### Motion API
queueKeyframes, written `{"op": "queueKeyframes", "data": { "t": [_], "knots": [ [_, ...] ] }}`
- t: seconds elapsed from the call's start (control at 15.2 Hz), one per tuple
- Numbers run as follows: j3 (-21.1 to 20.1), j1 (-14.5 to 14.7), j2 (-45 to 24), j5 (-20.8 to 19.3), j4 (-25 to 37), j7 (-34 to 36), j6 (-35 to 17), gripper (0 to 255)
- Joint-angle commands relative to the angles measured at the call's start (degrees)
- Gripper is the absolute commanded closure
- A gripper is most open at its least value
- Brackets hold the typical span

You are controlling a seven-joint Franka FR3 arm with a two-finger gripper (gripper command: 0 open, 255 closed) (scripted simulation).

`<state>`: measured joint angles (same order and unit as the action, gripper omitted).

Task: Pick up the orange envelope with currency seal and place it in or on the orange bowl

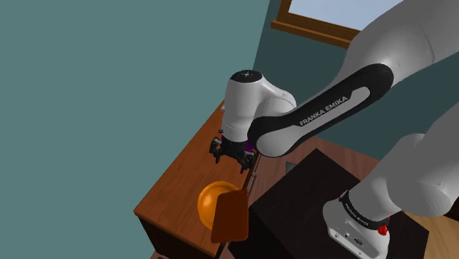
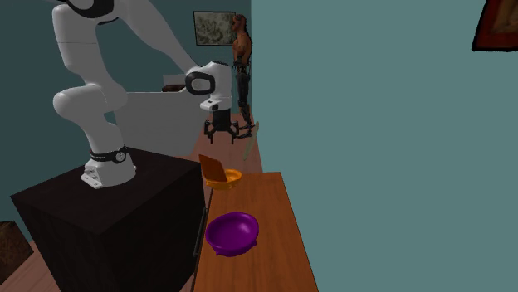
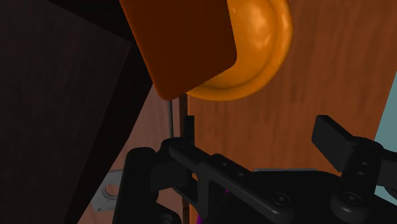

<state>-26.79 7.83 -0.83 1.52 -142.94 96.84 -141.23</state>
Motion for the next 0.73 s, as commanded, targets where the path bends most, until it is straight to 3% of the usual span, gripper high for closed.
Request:
{"op": "queueKeyframes", "data": {
  "t": [0.0, 0.13, 0.66],
  "knots": [
    [-0.11, -0.01, 2.68, 1.75, 0.86, -1.21, 3.31, 0],
    [0.08, 0.05, 5.53, 3.29, 2.07, -2.38, 7.13, 0],
    [0.12, 0.09, 5.53, 3.28, 2.07, -2.38, 7.13, 0]
  ]
}}
